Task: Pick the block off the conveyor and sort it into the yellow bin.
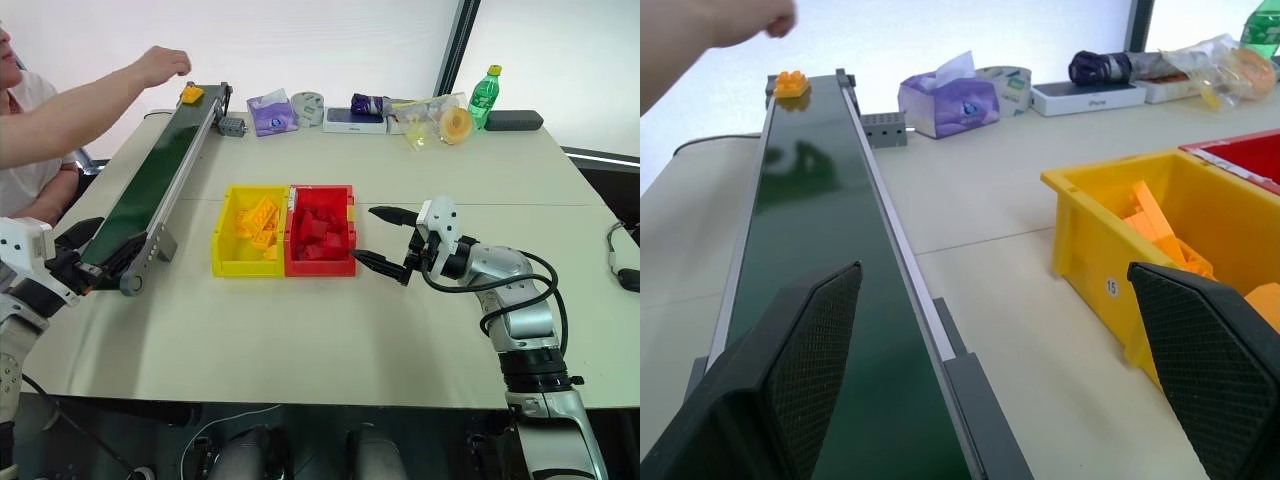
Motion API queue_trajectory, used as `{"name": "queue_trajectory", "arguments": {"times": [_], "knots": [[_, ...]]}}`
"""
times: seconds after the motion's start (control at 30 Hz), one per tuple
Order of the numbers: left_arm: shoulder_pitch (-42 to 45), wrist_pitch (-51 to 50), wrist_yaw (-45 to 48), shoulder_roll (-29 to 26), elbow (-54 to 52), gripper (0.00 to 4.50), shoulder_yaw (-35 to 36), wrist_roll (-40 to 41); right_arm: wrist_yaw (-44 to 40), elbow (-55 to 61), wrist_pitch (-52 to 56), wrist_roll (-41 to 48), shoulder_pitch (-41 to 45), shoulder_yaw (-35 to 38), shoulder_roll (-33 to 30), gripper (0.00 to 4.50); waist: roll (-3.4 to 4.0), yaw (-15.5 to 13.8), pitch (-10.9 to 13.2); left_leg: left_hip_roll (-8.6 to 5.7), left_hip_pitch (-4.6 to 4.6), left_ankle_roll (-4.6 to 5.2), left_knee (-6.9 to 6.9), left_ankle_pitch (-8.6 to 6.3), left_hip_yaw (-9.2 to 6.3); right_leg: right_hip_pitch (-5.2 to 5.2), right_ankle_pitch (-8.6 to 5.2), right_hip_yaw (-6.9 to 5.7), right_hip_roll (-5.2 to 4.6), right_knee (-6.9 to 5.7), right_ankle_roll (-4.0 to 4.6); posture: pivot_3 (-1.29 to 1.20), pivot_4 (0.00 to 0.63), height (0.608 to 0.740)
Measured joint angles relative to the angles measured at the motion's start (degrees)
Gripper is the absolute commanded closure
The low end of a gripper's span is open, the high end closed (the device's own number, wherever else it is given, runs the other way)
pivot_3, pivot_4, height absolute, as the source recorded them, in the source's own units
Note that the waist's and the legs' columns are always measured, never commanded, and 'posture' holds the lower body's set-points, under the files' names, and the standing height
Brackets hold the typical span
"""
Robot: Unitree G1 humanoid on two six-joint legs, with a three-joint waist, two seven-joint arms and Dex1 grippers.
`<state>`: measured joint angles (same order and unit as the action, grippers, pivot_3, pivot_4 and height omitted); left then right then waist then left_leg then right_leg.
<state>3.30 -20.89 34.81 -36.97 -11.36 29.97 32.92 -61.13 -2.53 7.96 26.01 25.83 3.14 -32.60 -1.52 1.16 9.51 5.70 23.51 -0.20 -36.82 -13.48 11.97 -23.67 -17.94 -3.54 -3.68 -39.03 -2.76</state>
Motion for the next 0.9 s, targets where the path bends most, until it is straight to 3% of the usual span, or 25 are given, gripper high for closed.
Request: {"name": "queue_trajectory", "arguments": {"times": [0.9], "knots": [[-3.5,1.4,-2.3,1.9,-2.0,0.02,-0.3,-1.4,-0.1,0.0,0.0,0.0,0.0,0.0,0.2,0.0,0.01,0.0,0.0,0.01,0.0,0.03,0.01,-0.03,0.0,0.0,-0.01,0.0,0.0,0.02,0.02,0.0,0.15,0.74]]}}
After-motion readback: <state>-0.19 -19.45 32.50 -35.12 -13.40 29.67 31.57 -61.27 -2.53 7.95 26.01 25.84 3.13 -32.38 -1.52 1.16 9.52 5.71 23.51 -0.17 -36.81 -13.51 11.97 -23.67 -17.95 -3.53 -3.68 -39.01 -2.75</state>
